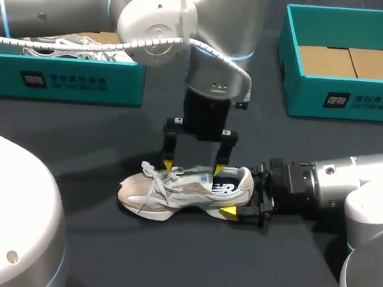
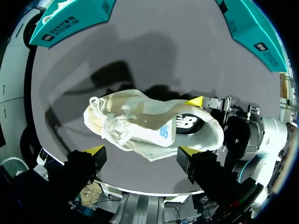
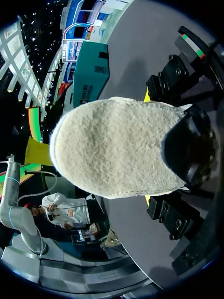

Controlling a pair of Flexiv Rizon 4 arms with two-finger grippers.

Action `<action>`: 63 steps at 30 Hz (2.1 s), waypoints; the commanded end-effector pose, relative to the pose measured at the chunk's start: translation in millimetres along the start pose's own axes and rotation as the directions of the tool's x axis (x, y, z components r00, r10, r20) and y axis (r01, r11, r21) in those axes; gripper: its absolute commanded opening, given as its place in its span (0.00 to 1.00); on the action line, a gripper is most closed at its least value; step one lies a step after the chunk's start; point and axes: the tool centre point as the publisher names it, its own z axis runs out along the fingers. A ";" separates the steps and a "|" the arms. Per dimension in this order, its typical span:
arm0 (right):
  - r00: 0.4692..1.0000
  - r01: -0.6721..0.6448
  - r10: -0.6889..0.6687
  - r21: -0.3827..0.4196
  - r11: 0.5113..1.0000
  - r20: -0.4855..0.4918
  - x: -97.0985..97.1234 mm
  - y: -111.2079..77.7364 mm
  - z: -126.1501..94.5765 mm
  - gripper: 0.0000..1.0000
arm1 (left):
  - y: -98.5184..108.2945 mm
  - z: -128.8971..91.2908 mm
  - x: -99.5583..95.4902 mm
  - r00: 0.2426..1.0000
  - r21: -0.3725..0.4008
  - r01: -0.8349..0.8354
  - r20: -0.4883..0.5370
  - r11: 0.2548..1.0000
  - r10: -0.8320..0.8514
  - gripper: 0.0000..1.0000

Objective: Take the shoe out of the shoebox, open the shoe tongue, remove and reinsert the insole, then place the shoe into the shoebox

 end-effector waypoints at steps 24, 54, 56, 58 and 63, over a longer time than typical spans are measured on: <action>1.000 0.001 -0.001 0.002 1.000 0.001 -0.3 -0.8 2.3 0.00 | -16.8 48.6 12.3 0.951 -0.048 0.074 0.303 0.996 -0.056 1.00; 1.000 0.001 -0.001 0.002 1.000 0.001 -0.3 -0.8 2.3 0.00 | -2.3 34.7 9.7 0.902 -0.161 -0.058 0.415 0.985 0.121 1.00; 1.000 0.001 -0.001 0.002 1.000 0.001 -0.3 -0.8 2.3 0.00 | -2.5 36.6 13.7 0.898 -0.155 -0.061 0.423 0.986 0.122 1.00; 1.000 0.001 -0.001 0.002 1.000 0.001 -0.3 -0.8 2.3 0.00 | -4.2 37.5 16.3 0.895 -0.154 -0.059 0.429 0.986 0.121 0.95; 1.000 0.001 -0.001 0.002 1.000 0.001 -0.3 -0.8 2.3 0.00 | -12.1 38.5 14.5 0.891 -0.158 -0.042 0.441 0.987 0.109 0.90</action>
